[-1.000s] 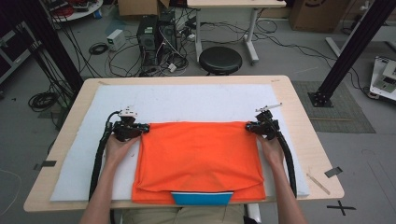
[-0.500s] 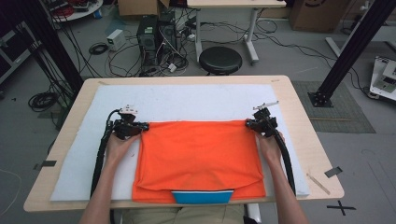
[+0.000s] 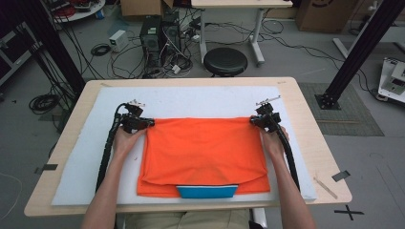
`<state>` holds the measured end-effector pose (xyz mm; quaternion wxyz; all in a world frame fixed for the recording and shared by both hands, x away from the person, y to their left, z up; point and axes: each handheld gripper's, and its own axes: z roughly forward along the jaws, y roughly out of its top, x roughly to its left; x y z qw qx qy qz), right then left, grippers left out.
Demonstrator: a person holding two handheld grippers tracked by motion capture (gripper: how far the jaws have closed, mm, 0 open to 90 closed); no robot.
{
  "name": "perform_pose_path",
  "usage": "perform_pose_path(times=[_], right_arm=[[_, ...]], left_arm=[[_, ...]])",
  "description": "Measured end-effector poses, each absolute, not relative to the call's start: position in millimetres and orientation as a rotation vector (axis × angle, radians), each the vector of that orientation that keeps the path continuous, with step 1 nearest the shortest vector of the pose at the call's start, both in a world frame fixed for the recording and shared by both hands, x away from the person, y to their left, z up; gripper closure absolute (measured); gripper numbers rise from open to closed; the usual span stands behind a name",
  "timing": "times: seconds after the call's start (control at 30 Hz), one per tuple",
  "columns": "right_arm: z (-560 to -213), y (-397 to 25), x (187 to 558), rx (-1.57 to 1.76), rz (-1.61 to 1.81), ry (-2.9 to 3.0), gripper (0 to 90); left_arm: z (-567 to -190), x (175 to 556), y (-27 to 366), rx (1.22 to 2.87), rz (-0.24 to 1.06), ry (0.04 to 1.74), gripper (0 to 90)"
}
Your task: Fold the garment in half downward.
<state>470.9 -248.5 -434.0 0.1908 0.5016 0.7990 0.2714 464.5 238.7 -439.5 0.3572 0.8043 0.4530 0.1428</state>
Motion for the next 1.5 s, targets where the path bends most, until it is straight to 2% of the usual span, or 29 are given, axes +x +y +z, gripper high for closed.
perform_pose_path(times=[0.5,0.8,0.83,0.87,0.93,0.97,1.03,1.23,1.37,1.5], right_arm=[[-436,-254,497,1.443,0.769,2.22,85.8],[-433,-253,514,1.464,0.719,2.211,85.5],[-433,-251,513,1.456,0.711,2.208,84.0],[-433,-251,513,1.45,0.699,2.205,78.4],[-432,-250,511,1.458,0.671,2.172,54.6],[-430,-252,509,1.465,0.68,2.169,49.5],[-424,-258,503,1.492,0.752,2.174,42.2],[-412,-260,461,1.391,0.882,2.233,33.9],[-410,-259,433,1.338,0.931,2.252,32.3],[-410,-260,400,1.263,0.994,2.243,31.9]], left_arm=[[-435,494,226,2.107,0.401,1.235,83.7],[-440,498,232,2.019,0.368,1.258,83.6],[-440,498,231,2.018,0.375,1.261,82.4],[-440,497,231,2.028,0.389,1.26,79.5],[-437,496,230,2.053,0.425,1.282,62.4],[-435,494,230,2.062,0.432,1.295,54.7],[-430,487,231,2.037,0.403,1.268,49.4],[-421,453,225,2.035,0.392,1.166,45.9],[-417,423,223,2.093,0.41,1.093,44.7],[-414,390,231,2.047,0.422,1.042,41.7]])
